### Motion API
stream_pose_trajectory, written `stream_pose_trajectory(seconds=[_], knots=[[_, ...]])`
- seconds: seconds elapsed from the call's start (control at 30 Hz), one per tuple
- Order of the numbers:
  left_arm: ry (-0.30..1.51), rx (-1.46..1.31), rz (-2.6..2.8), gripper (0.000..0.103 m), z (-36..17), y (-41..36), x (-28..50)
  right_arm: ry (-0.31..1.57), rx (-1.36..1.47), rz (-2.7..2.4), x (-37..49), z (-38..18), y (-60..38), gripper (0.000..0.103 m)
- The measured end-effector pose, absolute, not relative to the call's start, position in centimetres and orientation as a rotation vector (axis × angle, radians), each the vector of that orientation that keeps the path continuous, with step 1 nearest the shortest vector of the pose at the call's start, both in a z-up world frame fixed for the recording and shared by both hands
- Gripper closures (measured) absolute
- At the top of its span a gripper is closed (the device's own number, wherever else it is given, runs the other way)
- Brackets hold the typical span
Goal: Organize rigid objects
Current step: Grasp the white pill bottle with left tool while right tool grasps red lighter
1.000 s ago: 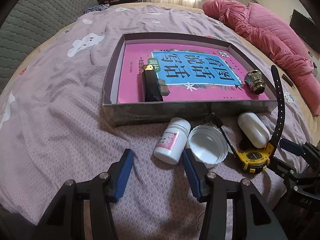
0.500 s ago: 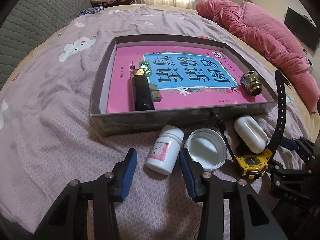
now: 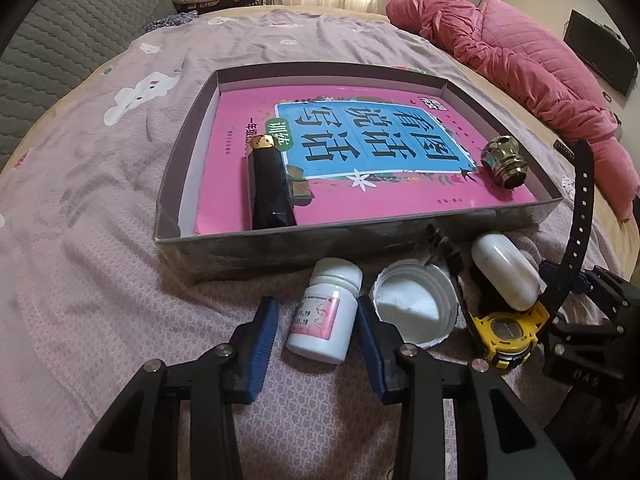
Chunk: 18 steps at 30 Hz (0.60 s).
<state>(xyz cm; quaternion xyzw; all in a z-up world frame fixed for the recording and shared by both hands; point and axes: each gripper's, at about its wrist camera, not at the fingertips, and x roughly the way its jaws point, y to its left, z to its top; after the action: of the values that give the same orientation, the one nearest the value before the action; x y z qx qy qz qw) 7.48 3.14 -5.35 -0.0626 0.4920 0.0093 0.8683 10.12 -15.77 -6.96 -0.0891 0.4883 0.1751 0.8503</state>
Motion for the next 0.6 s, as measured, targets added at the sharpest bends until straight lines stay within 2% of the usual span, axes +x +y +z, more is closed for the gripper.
stream_pose_trajectory(seconds=[0.1,0.27,0.6], knots=[[1.032,-0.141,0.002,0.07,-5.4,3.1,7.6,1.032,-0.168,0.359,10.7,-6.8,-16.3,0.049],[1.032,-0.141,-0.002,0.071,-5.4,3.0,7.5,1.049,-0.105,0.359,11.5,-6.6,-17.5,0.065],[1.006,-0.173,-0.011,0.076,-4.6,3.2,7.2,1.052,-0.004,0.392,11.5,-5.9,-18.6,0.069]])
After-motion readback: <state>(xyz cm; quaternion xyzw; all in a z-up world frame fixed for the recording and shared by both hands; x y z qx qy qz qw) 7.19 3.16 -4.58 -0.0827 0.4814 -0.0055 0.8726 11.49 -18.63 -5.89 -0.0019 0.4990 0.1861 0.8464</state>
